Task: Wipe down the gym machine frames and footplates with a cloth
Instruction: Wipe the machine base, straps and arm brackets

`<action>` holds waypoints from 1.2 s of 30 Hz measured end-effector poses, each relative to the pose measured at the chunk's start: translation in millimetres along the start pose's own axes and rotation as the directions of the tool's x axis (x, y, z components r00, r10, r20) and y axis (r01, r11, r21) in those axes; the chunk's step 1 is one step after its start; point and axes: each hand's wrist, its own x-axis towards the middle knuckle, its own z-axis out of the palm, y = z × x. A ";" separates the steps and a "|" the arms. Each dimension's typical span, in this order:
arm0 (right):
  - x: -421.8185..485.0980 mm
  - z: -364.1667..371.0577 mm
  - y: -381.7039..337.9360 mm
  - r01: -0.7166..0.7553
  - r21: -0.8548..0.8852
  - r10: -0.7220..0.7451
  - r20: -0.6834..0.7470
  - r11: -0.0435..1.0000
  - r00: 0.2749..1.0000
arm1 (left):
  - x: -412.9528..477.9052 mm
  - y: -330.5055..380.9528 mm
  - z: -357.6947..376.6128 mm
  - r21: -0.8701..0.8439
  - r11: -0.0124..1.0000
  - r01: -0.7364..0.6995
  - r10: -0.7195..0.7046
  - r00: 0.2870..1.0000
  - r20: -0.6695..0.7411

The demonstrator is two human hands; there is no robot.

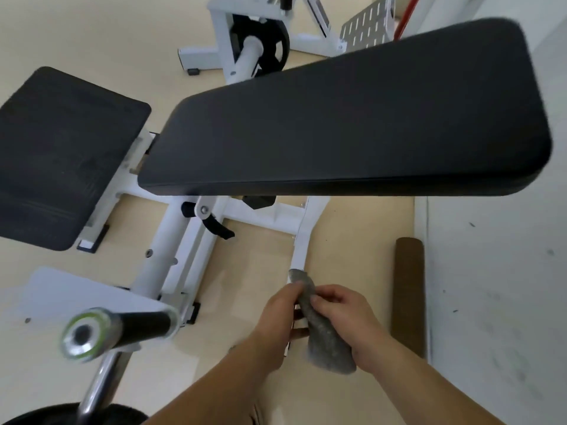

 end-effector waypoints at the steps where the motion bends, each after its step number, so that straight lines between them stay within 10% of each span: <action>1: 17.7 -1.7 6.2 0.020 -0.009 -0.019 0.023 1.000 1.000 | 21.4 -3.2 -0.3 0.012 1.000 -0.005 0.006 0.999 -0.041; 5: 88.5 -9.2 46.0 0.060 -0.030 -0.056 0.118 0.998 0.991 | 116.1 -23.1 -4.8 0.202 0.976 -0.083 0.124 0.972 -0.198; 12: 234.4 -25.5 134.5 0.059 0.075 -0.063 0.049 0.995 0.997 | 269.0 -53.6 -33.0 0.496 0.850 -0.178 0.228 0.973 -0.042; 19: 337.0 -31.8 182.4 0.311 -0.090 -0.312 0.002 0.946 0.950 | 351.6 -78.7 -41.9 0.357 0.877 -0.322 0.277 0.945 0.174; 28: 362.8 -20.7 189.6 0.621 -0.666 -0.871 -0.091 0.414 0.483 | 381.2 -84.9 -88.5 0.232 0.885 -0.405 0.380 0.914 0.143; 33: 415.6 10.8 233.8 0.455 -0.814 -0.571 0.193 0.362 0.798 | 430.6 -147.2 -143.3 0.669 0.729 -0.144 0.418 0.867 -0.270; 36: 435.3 12.9 245.9 0.439 -0.879 -0.637 0.232 0.186 0.735 | 440.6 -170.1 -164.1 0.880 0.459 -0.121 0.477 0.869 -0.129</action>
